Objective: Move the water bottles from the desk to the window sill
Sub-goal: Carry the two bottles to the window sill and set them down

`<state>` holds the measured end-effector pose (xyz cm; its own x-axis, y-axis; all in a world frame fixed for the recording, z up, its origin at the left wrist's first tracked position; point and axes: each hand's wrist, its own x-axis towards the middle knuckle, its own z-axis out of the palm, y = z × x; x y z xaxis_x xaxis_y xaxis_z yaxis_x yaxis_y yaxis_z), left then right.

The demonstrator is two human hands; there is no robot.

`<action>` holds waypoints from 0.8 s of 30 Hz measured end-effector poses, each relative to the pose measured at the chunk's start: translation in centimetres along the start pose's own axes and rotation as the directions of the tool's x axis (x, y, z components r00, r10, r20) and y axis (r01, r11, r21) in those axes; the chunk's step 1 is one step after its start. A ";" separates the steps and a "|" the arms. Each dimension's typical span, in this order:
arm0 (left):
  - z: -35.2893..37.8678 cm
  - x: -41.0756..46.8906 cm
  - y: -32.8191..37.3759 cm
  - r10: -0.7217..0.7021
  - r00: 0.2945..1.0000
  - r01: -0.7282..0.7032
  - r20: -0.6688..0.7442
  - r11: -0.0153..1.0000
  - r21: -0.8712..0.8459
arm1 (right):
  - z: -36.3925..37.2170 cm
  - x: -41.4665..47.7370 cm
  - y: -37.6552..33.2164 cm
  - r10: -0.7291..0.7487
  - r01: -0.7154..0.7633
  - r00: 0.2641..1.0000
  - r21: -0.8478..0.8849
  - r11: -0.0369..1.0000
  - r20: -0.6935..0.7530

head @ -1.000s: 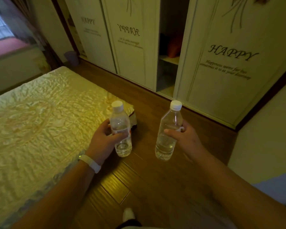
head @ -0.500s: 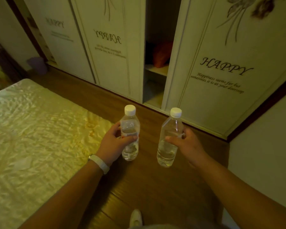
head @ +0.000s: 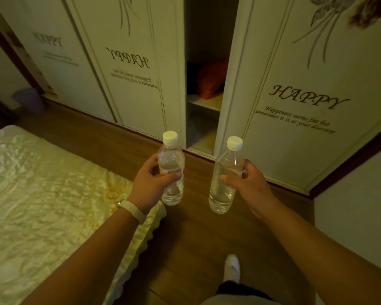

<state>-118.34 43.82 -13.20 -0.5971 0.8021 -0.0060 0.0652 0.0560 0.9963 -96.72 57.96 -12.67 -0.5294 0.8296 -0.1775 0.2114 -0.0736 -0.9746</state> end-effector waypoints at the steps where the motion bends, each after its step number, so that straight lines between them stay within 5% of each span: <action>1: 0.2 1.0 -0.1 -0.008 1.000 0.008 -0.008 1.000 0.002 | 0.1 1.2 0.1 0.002 -0.002 1.000 0.003 1.000 0.004; 24: 8.4 31.0 1.4 -0.136 0.959 0.152 -0.247 0.987 0.046 | -6.0 38.1 -4.2 0.050 -0.029 0.968 -0.091 0.995 0.244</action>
<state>-130.03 73.73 -12.76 -0.7795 0.6148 -0.1199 0.0106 0.2042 0.9789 -112.87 93.16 -14.56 -0.7026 0.6647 -0.2541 0.3002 -0.0470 -0.9527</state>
